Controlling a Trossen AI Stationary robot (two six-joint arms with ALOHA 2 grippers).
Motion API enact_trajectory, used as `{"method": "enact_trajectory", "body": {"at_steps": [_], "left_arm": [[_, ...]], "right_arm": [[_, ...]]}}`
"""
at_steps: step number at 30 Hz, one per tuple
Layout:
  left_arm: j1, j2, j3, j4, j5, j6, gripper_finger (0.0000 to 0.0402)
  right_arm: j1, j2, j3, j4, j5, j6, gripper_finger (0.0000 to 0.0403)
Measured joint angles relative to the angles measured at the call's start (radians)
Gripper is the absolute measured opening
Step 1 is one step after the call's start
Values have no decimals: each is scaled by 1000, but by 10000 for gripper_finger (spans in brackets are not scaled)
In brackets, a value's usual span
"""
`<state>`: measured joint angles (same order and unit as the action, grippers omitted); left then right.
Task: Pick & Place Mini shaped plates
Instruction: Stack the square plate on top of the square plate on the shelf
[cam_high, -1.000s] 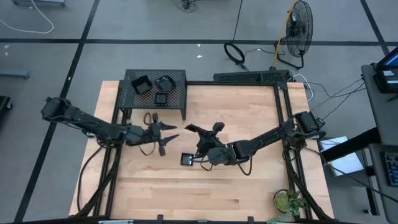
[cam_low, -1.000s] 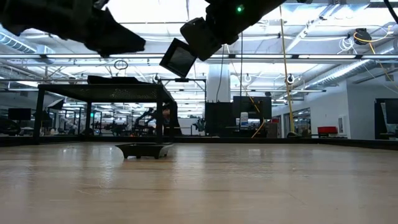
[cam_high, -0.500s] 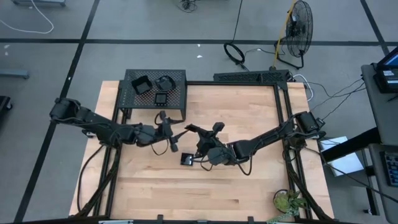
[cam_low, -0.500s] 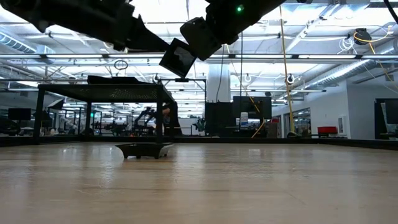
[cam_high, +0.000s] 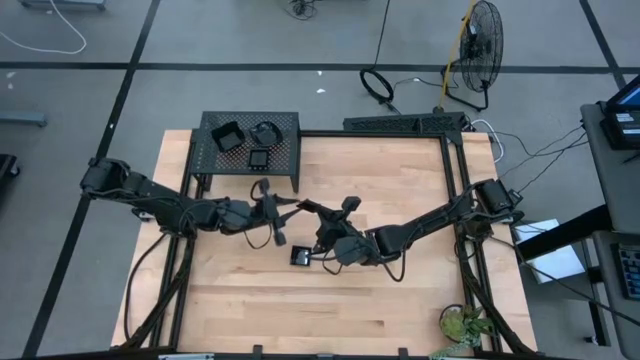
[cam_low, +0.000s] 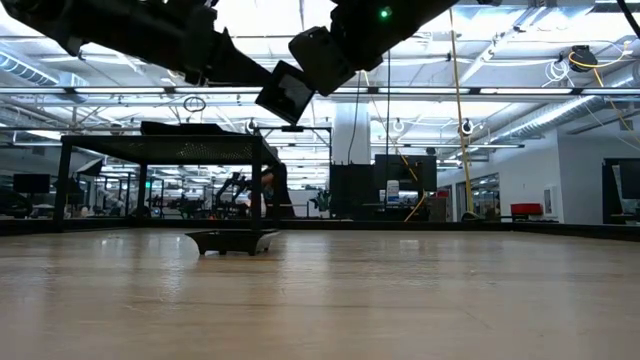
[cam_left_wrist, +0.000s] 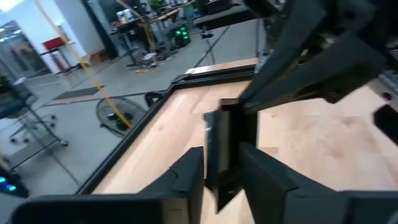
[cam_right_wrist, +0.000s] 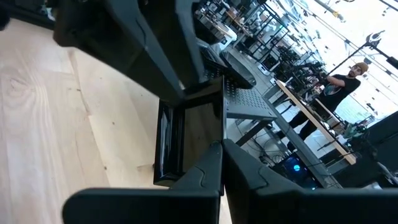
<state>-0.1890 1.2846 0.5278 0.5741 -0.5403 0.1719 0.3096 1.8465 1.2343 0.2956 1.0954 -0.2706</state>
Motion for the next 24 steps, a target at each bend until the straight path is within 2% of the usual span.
{"method": "enact_trajectory", "body": {"at_steps": [6,11,17,20,24], "left_arm": [[0,0,0,3,17,-9,49],[0,0,0,4,15,3,11],[0,0,0,3,7,7,14],[-6,-6,0,-11,-82,11,6],[-31,-68,-2,-94,-377,13,9]], "right_arm": [[2,0,0,37,-52,-10,0],[3,0,0,37,-51,-10,0],[7,0,0,37,-53,-11,0],[6,0,1,39,-56,-5,1],[12,0,0,24,-60,19,24]]}}
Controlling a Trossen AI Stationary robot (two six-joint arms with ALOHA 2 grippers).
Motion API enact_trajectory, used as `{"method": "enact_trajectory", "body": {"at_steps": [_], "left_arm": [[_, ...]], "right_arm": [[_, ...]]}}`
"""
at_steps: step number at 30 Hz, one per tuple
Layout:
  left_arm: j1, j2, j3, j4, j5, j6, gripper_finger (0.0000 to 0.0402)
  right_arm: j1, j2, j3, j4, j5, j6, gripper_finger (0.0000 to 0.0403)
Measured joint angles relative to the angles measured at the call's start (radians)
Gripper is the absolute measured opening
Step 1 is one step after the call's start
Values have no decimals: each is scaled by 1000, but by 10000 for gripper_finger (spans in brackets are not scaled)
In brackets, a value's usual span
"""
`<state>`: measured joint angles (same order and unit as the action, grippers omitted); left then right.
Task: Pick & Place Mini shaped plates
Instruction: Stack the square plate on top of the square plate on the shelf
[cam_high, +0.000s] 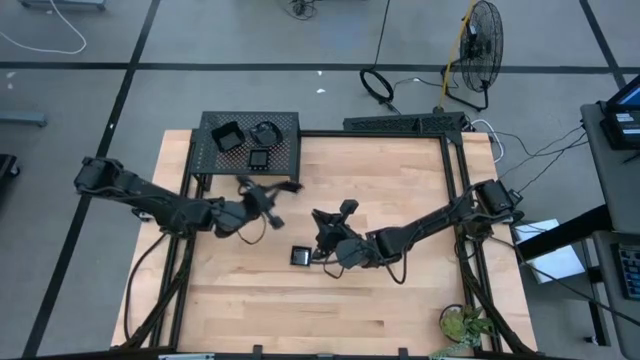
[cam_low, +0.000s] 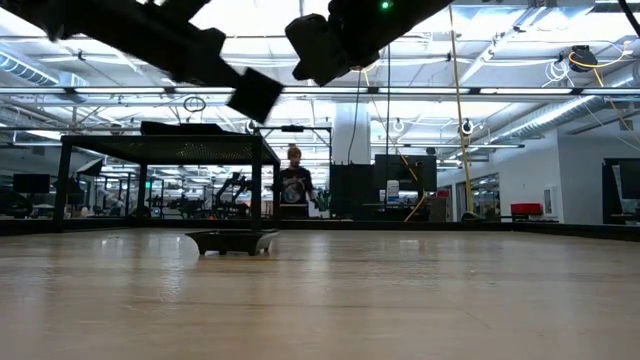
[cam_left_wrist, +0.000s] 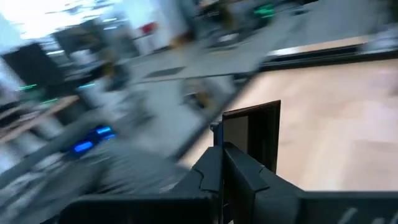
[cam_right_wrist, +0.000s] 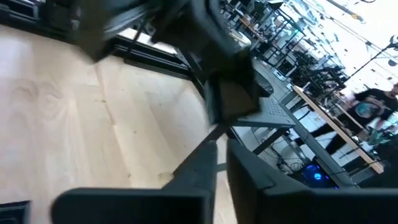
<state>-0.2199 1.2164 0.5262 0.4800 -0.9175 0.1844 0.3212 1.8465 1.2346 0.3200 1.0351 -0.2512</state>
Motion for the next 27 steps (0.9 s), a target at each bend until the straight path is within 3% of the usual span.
{"method": "enact_trajectory", "body": {"at_steps": [3,6,11,16,20,27], "left_arm": [[-15,-78,0,-101,-140,-39,6],[17,-188,0,-185,-147,-126,5],[184,-395,1,-402,53,-314,4],[379,-526,1,-603,264,-458,3],[451,-550,1,-679,295,-518,5],[468,-546,1,-686,316,-528,16]], "right_arm": [[8,0,0,5,2,4,63],[9,0,0,6,8,42,110],[8,0,0,5,7,93,168],[8,0,0,5,7,93,193],[8,0,0,5,7,89,196],[7,0,0,6,7,93,188]]}}
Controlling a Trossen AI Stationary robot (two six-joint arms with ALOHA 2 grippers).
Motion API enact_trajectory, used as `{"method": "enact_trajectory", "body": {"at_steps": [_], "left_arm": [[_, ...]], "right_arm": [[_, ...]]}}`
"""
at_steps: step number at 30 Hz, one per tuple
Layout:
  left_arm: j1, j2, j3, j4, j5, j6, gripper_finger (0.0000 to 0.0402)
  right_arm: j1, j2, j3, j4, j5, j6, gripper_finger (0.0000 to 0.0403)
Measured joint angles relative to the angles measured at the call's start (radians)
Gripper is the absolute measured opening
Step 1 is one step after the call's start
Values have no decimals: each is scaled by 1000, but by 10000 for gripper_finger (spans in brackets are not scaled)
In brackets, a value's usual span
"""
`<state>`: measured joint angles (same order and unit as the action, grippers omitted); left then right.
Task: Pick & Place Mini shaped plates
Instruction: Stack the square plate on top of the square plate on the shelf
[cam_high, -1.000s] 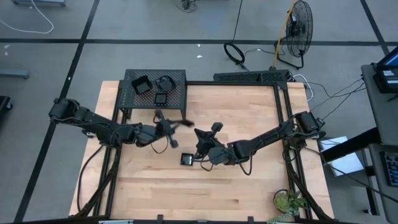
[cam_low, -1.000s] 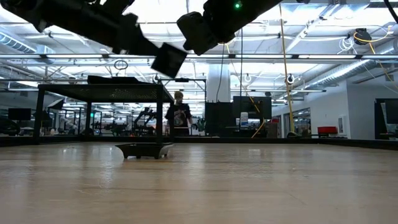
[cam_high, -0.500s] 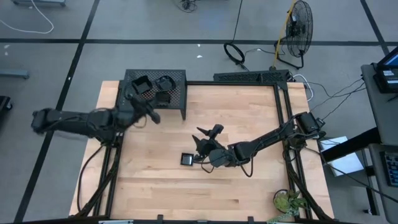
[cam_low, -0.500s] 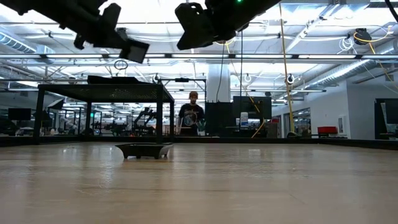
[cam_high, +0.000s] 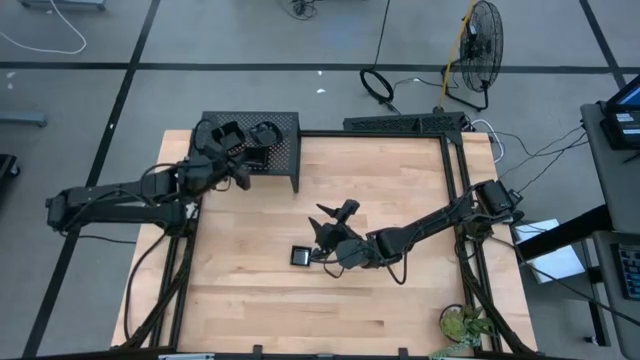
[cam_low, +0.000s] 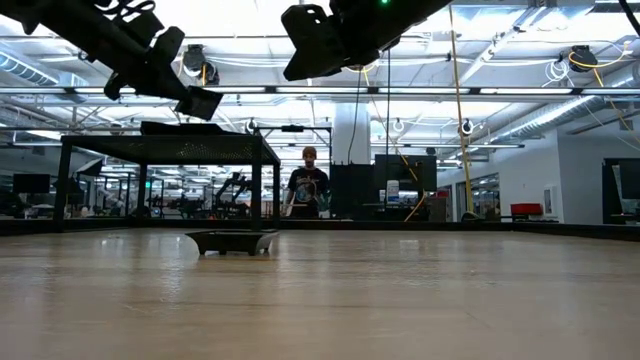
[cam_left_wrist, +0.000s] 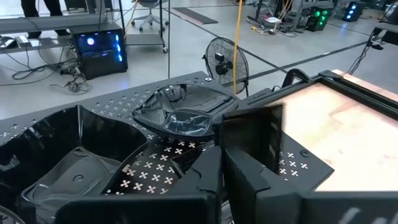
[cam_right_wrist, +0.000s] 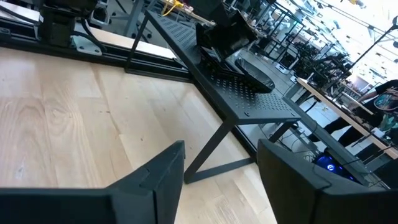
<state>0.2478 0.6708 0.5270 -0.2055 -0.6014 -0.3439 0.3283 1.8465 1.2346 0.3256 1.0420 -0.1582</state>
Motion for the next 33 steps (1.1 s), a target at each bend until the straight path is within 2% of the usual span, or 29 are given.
{"method": "enact_trajectory", "body": {"at_steps": [9,15,19,22,25,30,33], "left_arm": [[0,3,0,8,-10,3,76],[-2,3,0,9,0,65,87],[-38,2,-1,57,114,132,87],[-76,2,-1,107,130,209,88],[-88,2,-1,51,62,210,88],[-87,2,-1,-127,-193,91,88],[-88,2,-1,-141,-282,71,88]], "right_arm": [[-1,0,0,3,0,0,191],[-1,0,0,3,-3,2,189],[-3,0,0,-1,-112,46,194],[-8,0,0,-1,-206,79,196],[-14,0,0,-7,-222,94,195],[-15,0,0,-14,-233,94,192],[-15,0,0,-10,-233,94,192]]}}
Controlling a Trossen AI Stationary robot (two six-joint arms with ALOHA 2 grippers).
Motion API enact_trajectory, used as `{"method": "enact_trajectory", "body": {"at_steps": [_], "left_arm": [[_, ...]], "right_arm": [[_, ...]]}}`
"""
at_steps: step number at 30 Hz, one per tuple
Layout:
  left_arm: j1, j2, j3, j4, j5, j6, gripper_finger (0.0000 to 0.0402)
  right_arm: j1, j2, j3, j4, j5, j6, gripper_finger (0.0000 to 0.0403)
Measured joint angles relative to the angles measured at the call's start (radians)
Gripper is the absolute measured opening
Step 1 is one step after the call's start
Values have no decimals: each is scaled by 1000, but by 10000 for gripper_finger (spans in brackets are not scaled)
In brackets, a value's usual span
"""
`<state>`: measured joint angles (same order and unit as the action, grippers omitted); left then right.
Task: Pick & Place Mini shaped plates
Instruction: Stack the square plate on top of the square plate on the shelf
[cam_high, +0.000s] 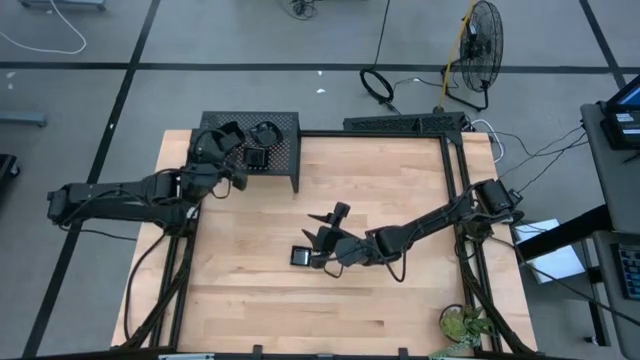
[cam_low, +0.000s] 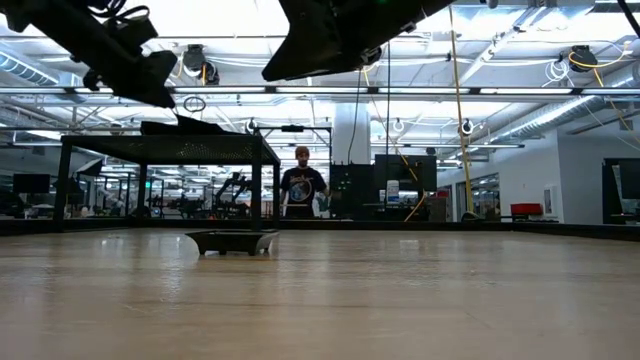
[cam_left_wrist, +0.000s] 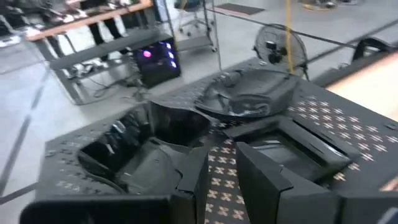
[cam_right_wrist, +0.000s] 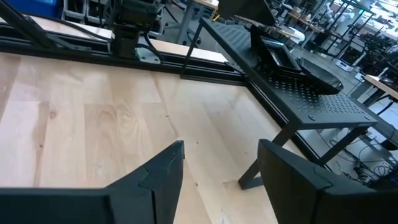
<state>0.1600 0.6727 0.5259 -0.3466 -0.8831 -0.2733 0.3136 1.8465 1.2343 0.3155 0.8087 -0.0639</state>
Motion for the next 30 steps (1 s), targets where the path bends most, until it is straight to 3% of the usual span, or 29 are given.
{"method": "enact_trajectory", "body": {"at_steps": [8,14,25,30], "left_arm": [[0,1,0,-58,-1,-62,88],[0,39,0,-64,134,-106,88],[0,109,0,48,99,-63,88],[-3,105,0,131,147,-21,88]], "right_arm": [[-11,0,0,1,0,0,190],[-11,0,0,6,0,0,188],[-11,0,0,9,0,0,185],[-11,0,0,7,0,0,185]]}}
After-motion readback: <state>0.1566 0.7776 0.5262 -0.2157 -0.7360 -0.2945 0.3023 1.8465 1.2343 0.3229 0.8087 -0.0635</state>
